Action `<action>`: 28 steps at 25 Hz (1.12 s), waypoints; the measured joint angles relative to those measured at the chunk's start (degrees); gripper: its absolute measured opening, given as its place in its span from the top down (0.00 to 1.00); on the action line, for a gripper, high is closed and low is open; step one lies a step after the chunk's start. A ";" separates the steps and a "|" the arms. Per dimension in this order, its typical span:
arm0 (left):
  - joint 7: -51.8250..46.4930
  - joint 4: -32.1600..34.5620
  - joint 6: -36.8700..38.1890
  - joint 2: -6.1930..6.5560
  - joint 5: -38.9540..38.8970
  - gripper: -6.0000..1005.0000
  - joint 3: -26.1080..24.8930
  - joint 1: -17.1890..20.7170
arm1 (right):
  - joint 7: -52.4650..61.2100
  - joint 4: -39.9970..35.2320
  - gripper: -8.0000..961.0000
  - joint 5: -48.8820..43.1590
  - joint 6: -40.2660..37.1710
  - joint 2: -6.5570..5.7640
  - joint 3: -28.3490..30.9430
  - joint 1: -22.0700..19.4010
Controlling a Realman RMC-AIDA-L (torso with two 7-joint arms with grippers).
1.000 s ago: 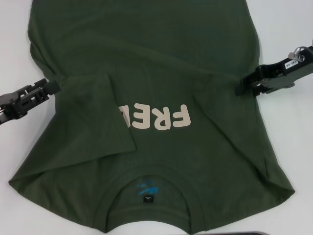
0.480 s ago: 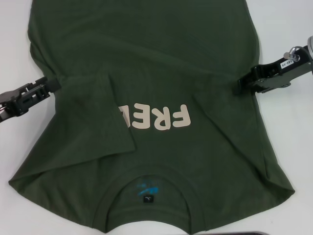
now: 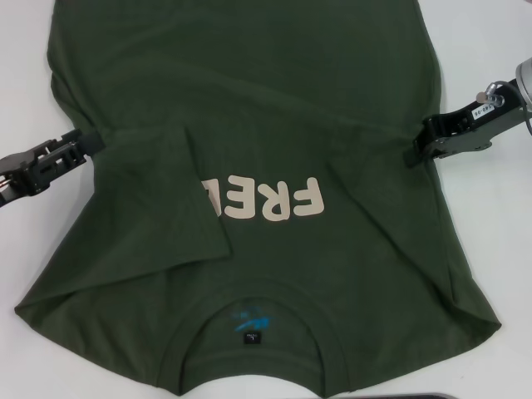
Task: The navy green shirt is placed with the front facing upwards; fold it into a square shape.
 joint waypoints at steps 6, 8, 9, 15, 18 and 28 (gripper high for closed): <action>0.00 0.00 -0.14 0.00 0.00 0.45 0.00 -0.02 | 0.86 -0.23 0.97 1.36 -1.93 0.02 0.54 0.30; 0.00 0.00 -0.39 0.00 0.00 0.45 0.00 -0.03 | 0.87 -0.09 0.97 2.81 -2.96 0.31 0.57 0.69; 0.00 0.00 -0.55 0.00 0.00 0.45 0.00 -0.03 | 0.87 -0.06 0.96 3.46 -3.39 0.58 0.52 0.91; 0.00 0.00 -0.70 0.00 0.00 0.45 0.00 -0.02 | 0.45 0.02 0.94 4.60 -4.43 3.05 0.44 2.57; 0.00 0.00 -0.71 0.00 0.00 0.45 0.00 -0.02 | 0.33 0.17 0.93 4.45 -3.71 4.45 0.01 3.07; 0.00 0.00 -0.79 0.00 0.00 0.45 0.00 -0.02 | -0.05 1.64 0.88 4.47 -2.44 7.03 -0.22 3.49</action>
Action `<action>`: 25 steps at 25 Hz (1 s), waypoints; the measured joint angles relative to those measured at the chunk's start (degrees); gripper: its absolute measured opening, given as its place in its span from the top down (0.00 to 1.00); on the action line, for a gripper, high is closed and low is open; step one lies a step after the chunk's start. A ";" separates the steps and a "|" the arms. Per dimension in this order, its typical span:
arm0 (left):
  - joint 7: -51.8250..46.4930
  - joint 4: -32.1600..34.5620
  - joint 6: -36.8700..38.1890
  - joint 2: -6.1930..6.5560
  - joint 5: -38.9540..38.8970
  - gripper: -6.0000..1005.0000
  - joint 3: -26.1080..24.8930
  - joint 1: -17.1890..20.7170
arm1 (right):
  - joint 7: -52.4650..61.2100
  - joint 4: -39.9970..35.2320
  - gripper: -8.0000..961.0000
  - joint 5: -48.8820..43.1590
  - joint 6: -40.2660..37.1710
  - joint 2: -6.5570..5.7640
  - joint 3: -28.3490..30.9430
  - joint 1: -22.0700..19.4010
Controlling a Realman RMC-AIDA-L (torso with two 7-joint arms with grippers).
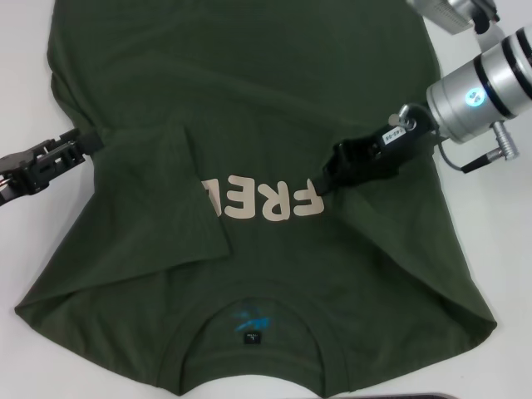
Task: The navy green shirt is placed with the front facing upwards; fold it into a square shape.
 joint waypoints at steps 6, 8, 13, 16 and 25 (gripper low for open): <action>0.00 0.00 0.00 0.00 0.00 0.45 0.00 0.13 | -2.42 2.81 0.86 0.48 -0.21 0.50 -0.08 0.48; 0.00 0.00 0.00 0.00 0.00 0.45 0.00 0.21 | -2.87 3.36 0.85 0.56 -0.16 0.51 0.19 0.31; 0.00 0.00 0.16 0.00 0.00 0.45 0.00 0.35 | -3.71 3.62 0.83 1.36 0.44 -0.08 0.72 -0.65; 0.00 0.00 0.28 -0.03 0.00 0.45 0.00 0.39 | -5.36 3.71 0.71 1.94 0.66 -0.38 1.02 -1.12; 0.00 0.00 0.84 -0.12 0.00 0.45 0.10 0.41 | -13.39 3.81 0.31 6.28 1.25 -3.01 5.60 -4.25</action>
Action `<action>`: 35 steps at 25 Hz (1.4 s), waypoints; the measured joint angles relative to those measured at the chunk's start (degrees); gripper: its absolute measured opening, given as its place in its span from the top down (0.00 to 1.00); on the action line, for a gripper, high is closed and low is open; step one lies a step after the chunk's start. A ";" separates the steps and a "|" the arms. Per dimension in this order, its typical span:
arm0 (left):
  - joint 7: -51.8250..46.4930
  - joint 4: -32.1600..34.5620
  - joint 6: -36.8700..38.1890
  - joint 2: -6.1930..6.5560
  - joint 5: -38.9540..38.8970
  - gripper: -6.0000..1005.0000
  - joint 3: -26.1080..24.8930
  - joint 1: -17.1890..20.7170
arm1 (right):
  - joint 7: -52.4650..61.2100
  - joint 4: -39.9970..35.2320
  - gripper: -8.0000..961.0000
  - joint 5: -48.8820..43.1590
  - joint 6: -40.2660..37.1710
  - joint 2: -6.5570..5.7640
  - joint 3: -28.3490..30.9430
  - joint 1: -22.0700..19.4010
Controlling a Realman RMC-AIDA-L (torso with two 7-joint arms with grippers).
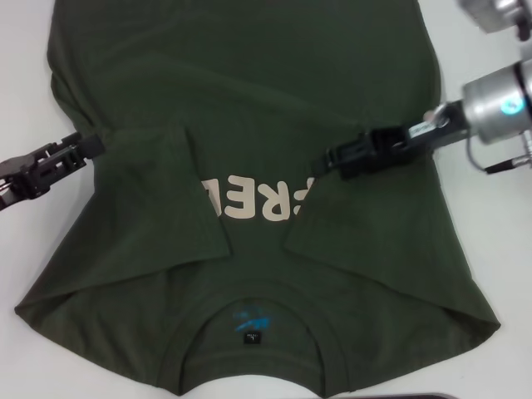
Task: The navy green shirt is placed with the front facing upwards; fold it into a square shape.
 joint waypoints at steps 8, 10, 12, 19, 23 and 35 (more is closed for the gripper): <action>-0.81 -0.28 3.18 0.64 0.00 0.44 -0.07 0.22 | -6.40 -0.95 0.12 8.19 -6.16 -3.04 4.33 -3.98; -1.90 -0.31 4.54 1.15 0.00 0.44 -0.08 0.39 | -12.74 -2.81 0.12 12.05 -7.11 -2.93 5.25 -6.22; -2.43 -0.35 6.17 1.68 -0.01 0.44 -0.10 0.77 | -20.71 -5.57 0.13 15.66 -7.57 -2.31 5.53 -8.79; -6.75 -0.51 11.66 4.48 -0.44 0.44 0.13 2.23 | -39.63 -10.66 0.13 27.46 -10.29 -1.38 6.70 -15.65; -16.06 -0.52 13.56 6.80 1.61 0.44 1.29 3.63 | -35.70 -11.43 0.13 25.02 -11.37 -4.19 6.93 -16.20; -37.46 -0.73 12.25 7.62 3.97 0.45 1.09 10.55 | -26.24 -11.44 0.13 23.35 -10.82 -5.61 12.53 -17.31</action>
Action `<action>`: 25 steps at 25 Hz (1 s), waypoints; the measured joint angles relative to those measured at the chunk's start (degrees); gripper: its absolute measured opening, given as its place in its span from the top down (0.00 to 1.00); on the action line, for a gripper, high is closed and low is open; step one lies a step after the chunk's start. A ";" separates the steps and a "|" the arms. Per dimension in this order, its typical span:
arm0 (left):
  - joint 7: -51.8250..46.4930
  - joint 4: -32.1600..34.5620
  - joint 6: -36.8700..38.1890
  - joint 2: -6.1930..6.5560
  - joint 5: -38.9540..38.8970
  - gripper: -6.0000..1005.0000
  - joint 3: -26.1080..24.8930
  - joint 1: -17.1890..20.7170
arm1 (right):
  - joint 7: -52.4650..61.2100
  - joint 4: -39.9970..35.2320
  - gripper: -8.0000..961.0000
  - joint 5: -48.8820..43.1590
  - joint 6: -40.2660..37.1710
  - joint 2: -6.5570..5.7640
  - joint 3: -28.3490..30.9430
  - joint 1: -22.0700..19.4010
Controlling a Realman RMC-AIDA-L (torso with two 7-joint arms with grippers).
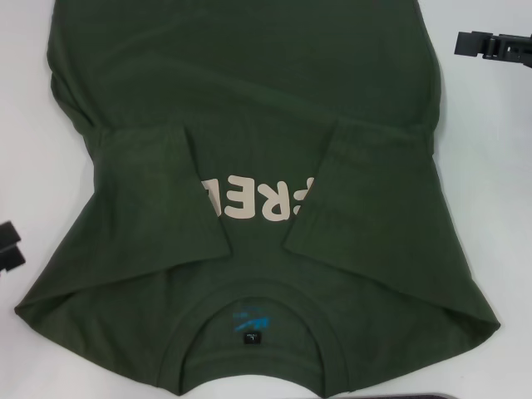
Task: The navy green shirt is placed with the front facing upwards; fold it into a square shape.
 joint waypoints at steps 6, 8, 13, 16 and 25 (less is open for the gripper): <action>-1.70 -1.72 0.21 0.04 2.60 0.45 -0.13 1.30 | 3.37 0.08 0.13 -0.24 0.24 0.14 0.52 0.98; -2.21 -1.78 0.42 0.21 3.46 0.45 -0.14 1.30 | 4.11 0.27 0.13 -0.31 1.16 0.25 0.63 1.10; -3.57 -1.53 -0.21 0.66 8.05 0.45 0.00 0.57 | 4.30 0.66 0.13 -0.04 1.85 0.61 0.64 0.90; -3.97 -1.51 -0.47 0.67 9.16 0.45 0.25 0.43 | 4.25 0.71 0.13 0.01 1.88 0.97 0.63 0.81; -4.52 -1.90 -2.92 0.67 10.03 0.45 -0.31 0.65 | 4.14 0.73 0.13 -0.25 2.78 1.73 0.63 0.79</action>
